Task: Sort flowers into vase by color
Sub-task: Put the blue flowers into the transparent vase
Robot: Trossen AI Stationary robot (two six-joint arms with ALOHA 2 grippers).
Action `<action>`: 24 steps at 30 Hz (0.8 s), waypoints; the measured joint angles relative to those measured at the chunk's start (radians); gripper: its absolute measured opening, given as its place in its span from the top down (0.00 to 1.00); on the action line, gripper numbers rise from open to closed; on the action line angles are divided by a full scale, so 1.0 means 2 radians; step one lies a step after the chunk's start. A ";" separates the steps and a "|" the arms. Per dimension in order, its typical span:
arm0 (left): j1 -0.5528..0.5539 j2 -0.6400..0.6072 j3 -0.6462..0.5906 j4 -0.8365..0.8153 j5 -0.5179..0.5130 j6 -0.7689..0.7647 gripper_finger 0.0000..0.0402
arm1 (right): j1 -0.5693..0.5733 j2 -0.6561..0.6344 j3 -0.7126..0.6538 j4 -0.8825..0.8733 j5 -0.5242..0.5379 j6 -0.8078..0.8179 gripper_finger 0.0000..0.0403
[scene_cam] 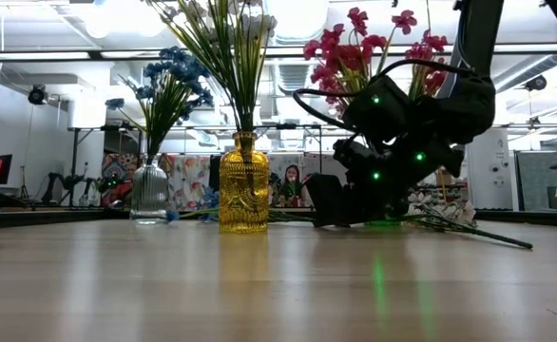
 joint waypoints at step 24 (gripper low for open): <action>0.000 0.000 0.000 0.001 0.012 0.000 0.59 | 0.000 -0.002 0.037 0.042 0.019 -0.153 0.46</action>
